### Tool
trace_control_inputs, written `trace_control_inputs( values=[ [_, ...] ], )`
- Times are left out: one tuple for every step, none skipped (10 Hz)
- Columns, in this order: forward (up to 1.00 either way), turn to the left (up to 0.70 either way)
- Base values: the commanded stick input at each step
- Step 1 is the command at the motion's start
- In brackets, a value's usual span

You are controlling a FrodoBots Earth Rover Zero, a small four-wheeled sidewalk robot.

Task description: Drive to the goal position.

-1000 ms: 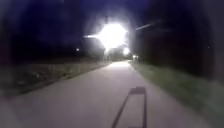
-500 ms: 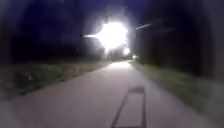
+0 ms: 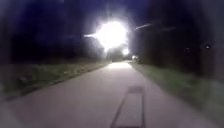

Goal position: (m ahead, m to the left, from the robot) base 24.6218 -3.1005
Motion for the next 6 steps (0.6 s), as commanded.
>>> trace_control_inputs(
  values=[
    [1.00, -0.17],
    [1.00, -0.21],
    [1.00, -0.05],
    [1.00, 0.00],
    [1.00, 0.00],
    [1.00, 0.00]
  ],
)
